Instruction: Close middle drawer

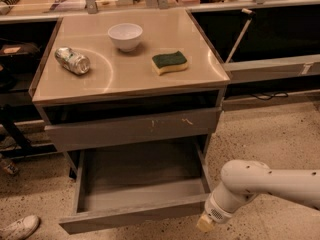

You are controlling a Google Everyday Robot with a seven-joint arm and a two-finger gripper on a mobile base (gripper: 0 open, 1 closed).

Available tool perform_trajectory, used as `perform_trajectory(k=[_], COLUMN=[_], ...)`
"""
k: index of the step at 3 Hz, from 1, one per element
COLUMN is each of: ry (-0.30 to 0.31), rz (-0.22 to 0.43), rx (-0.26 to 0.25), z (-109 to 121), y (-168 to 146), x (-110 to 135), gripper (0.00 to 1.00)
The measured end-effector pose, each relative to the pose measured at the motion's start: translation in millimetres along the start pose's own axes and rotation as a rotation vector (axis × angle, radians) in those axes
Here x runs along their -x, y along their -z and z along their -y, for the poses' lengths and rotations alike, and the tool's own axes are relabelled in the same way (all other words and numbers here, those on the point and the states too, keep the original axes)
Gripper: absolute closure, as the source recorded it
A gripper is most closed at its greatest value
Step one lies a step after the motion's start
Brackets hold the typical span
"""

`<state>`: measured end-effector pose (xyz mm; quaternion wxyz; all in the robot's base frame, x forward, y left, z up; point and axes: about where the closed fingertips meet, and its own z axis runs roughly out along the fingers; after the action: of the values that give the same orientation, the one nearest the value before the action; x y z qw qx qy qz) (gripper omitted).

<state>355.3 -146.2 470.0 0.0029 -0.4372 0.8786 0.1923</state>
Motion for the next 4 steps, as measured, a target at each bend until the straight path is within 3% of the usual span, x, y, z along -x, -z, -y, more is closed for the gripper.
perform_trajectory(k=[1,4], ry=[-0.05,-0.106], rz=[0.019,0.036], rx=[-0.006,-0.105], z=[19.2,58.7], y=[-24.9,-20.3], x=[2.5,22.1], gripper=[1.0,1.0])
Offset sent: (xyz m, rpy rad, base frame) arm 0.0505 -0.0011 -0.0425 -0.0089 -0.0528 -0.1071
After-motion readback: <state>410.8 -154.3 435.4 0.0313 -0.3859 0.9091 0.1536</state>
